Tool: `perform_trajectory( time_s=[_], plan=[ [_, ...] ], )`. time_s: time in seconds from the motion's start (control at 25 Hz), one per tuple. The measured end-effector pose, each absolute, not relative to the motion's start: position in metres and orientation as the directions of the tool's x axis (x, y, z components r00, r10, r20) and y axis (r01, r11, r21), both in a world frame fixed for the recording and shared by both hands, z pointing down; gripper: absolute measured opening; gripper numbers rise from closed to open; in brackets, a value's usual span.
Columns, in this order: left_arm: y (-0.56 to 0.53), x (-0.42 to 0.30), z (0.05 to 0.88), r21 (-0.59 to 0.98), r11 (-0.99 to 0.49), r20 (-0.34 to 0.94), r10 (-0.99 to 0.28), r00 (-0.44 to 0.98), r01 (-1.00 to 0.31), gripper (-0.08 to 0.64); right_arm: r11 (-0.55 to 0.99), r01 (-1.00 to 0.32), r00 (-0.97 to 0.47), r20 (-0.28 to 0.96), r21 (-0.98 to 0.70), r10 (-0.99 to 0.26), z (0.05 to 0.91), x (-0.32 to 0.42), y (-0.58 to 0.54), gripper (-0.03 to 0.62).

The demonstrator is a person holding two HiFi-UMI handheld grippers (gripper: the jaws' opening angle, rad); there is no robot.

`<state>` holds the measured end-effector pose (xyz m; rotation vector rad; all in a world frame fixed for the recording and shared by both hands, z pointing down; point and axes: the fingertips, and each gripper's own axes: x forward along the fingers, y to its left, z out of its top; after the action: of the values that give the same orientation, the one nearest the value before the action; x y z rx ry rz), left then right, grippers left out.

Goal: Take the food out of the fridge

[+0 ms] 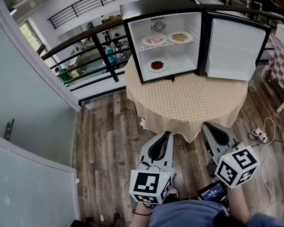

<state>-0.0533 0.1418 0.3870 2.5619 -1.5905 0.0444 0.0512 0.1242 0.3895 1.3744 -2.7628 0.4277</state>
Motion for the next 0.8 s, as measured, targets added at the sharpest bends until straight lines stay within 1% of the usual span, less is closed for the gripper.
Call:
perform_trajectory(
  time_s=[0.2, 0.36, 0.64, 0.8],
  plan=[
    [0.127, -0.076, 0.398, 0.099, -0.471, 0.11, -0.87, 0.48, -0.877, 0.018, 0.562, -0.797, -0.597, 0.151, -0.221, -0.788, 0.396, 0.022, 0.116, 0.017],
    [0.119, -0.094, 0.41, 0.133, -0.461, 0.13, -0.87, 0.476, -0.878, 0.018, 0.562, -0.799, -0.598, 0.189, -0.211, -0.779, 0.407, 0.004, 0.116, 0.017],
    [0.101, -0.1, 0.425, 0.177, -0.462, 0.151, -0.86, 0.488, -0.869, 0.018, 0.566, -0.797, -0.603, 0.234, -0.211, -0.762, 0.419, -0.008, 0.096, 0.017],
    [0.078, -0.103, 0.432, 0.182, -0.441, 0.164, -0.868, 0.469, -0.879, 0.018, 0.585, -0.782, -0.624, 0.251, -0.215, -0.74, 0.427, -0.014, 0.075, 0.017]
  ],
)
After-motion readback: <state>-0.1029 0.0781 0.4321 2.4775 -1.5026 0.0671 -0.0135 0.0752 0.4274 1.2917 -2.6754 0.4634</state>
